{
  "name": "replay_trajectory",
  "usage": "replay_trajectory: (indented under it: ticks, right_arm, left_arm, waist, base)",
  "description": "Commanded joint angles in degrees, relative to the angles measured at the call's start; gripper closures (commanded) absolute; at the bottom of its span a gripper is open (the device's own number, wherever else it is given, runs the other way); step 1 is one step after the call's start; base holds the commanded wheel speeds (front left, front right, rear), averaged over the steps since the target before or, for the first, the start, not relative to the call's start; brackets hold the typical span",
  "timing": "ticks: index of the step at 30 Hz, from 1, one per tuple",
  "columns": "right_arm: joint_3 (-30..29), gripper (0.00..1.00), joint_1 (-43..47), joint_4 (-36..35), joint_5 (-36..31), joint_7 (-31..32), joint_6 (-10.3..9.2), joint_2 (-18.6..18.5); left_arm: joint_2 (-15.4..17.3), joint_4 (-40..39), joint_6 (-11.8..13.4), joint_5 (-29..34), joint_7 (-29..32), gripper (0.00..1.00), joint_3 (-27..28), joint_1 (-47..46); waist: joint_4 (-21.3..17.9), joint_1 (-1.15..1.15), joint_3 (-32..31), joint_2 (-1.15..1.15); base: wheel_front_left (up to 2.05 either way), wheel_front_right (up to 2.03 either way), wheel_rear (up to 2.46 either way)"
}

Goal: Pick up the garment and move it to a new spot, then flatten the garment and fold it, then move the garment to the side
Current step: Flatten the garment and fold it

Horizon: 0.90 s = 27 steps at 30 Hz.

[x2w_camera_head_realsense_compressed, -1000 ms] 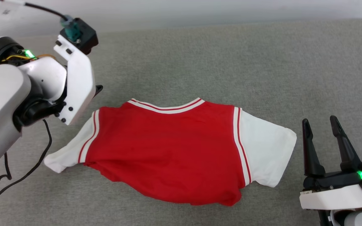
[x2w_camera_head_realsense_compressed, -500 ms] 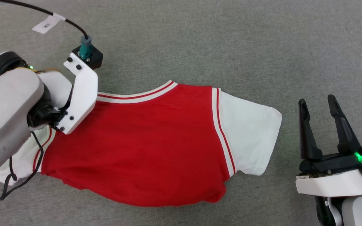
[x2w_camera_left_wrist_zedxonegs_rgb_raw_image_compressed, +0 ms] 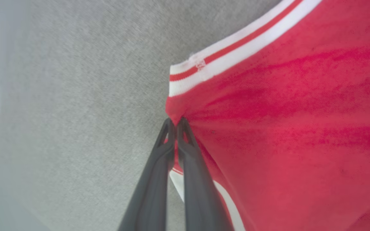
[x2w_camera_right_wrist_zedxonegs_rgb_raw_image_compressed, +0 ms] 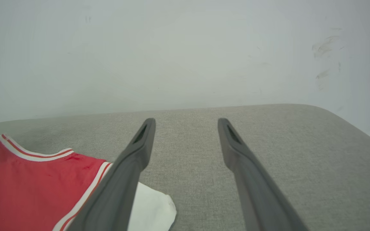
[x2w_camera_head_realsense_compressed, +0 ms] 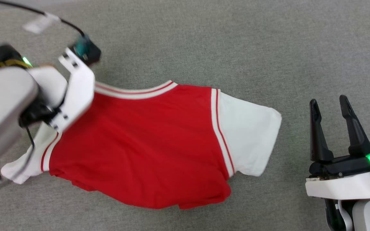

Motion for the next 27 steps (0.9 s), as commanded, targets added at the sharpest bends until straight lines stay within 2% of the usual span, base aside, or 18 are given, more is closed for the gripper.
replay_trajectory:
  ticks: [1, 5, 10, 13, 16, 19, 22, 23, 24, 27]
  right_arm:
    - [0.0, 0.0, 0.68, 0.04, 0.6, -0.13, -0.06, 0.26]
    - [0.74, 0.0, 0.25, 0.0, 1.35, -0.13, -0.06, 0.25]
    - [1.08, 0.0, -0.79, -0.01, 2.19, -0.13, -0.06, 0.25]
    - [1.74, 0.0, -1.64, 0.02, 2.87, -0.13, -0.06, 0.25]
    - [1.99, 0.0, -1.79, 0.01, 3.54, -0.12, -0.06, 0.25]
    - [1.7, 0.0, -2.06, -0.11, 3.76, -0.13, -0.06, 0.26]
    - [1.33, 0.0, -1.93, -0.11, 3.73, -0.13, -0.06, 0.25]
    - [1.2, 0.0, -1.84, -0.06, 3.63, -0.13, -0.06, 0.25]
    - [1.06, 0.0, -1.68, -0.14, 3.55, -0.13, -0.06, 0.25]
    - [0.86, 0.0, -1.04, -0.22, 3.07, -0.13, -0.06, 0.25]
  left_arm:
    - [0.64, -1.15, 0.09, 1.44, -1.3, 1.0, 0.22, -2.65]
    - [1.03, -3.24, 0.08, 4.82, -5.11, 1.0, 0.16, -8.24]
    - [-3.78, -1.6, 0.07, 7.55, -8.11, 1.0, -0.73, -9.4]
    - [-7.21, 1.53, 0.07, 8.29, -9.77, 1.0, -0.98, -7.64]
    - [-9.32, 3.61, 0.07, 9.26, -9.67, 1.0, -1.11, -5.37]
    - [-10.17, 4.81, -0.01, 10.06, -8.64, 1.0, -1.35, -2.23]
    - [-9.55, 5.98, 0.0, 9.26, -8.88, 1.0, -1.81, 0.13]
    - [-9.28, 6.57, 0.0, 8.58, -9.94, 0.73, -1.84, -0.17]
    - [-9.09, 6.63, 0.01, 8.92, -10.8, 0.0, -1.8, -0.6]
    - [-7.91, 5.84, 0.0, 7.73, -14.81, 0.0, -1.34, -2.92]
  waist:
    - [0.06, 0.0, -0.79, 0.0]
    - [-1.58, 0.0, -0.35, 0.0]
    - [-4.07, 0.0, 2.09, 0.0]
    - [-5.71, 0.0, 3.76, 0.0]
    - [-7.24, 0.0, 5.11, 0.0]
    - [-7.94, 0.0, 5.67, 0.0]
    - [-7.96, 0.0, 5.51, 0.0]
    - [-7.79, 0.0, 5.24, 0.0]
    - [-7.48, 0.0, 4.9, 0.0]
    - [-6.24, 0.0, 3.49, 0.0]
  base:
    - [0.0, 0.0, 0.0]
    - [0.0, 0.0, 0.0]
    - [0.0, 0.0, 0.0]
    - [0.0, 0.0, 0.0]
    - [0.0, 0.0, 0.0]
    - [0.0, 0.0, 0.0]
    - [0.0, 0.0, 0.0]
    - [0.0, 0.0, 0.0]
    - [0.0, 0.0, 0.0]
    - [0.0, 0.0, 0.0]
